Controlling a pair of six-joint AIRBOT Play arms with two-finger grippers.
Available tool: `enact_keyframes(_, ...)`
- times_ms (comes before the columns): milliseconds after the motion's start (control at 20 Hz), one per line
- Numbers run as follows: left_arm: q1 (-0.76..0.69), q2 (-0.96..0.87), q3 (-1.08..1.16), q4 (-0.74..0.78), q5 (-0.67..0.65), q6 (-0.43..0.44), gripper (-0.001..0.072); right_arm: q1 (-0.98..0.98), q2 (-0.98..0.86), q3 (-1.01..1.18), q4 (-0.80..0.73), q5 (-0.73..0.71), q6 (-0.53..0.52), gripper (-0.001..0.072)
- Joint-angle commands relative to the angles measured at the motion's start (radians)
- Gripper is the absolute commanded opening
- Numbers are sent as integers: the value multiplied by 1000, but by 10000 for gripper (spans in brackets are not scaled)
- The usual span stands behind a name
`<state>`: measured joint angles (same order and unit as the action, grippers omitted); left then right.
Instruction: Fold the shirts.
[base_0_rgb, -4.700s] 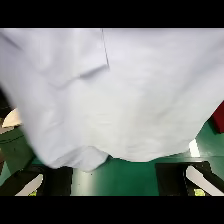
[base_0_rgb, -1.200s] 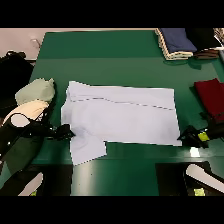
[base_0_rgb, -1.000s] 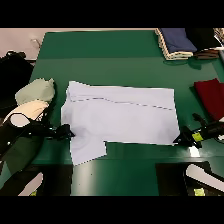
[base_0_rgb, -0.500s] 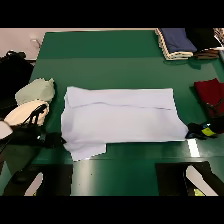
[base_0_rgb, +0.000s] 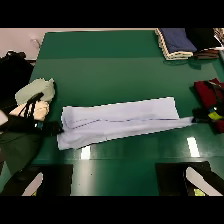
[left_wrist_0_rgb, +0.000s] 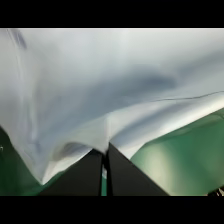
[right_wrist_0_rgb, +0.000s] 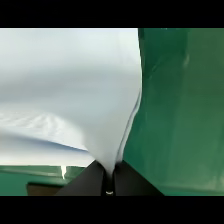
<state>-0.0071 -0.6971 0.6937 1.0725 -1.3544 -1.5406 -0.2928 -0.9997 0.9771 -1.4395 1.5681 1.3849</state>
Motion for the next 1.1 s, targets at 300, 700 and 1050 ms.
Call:
enact_keyframes(300, 1, -461, 222, -2, 285, 101, 57, 80, -431, 304, 234, -149, 12, 214)
enact_keyframes(700, -11, -458, 288, -90, 273, 56, 34, -183, -501, 348, 323, -45, -146, 455)
enact_keyframes(1050, -272, -460, 288, -96, 433, -45, 24, -290, -654, 179, 515, -61, -242, 505)
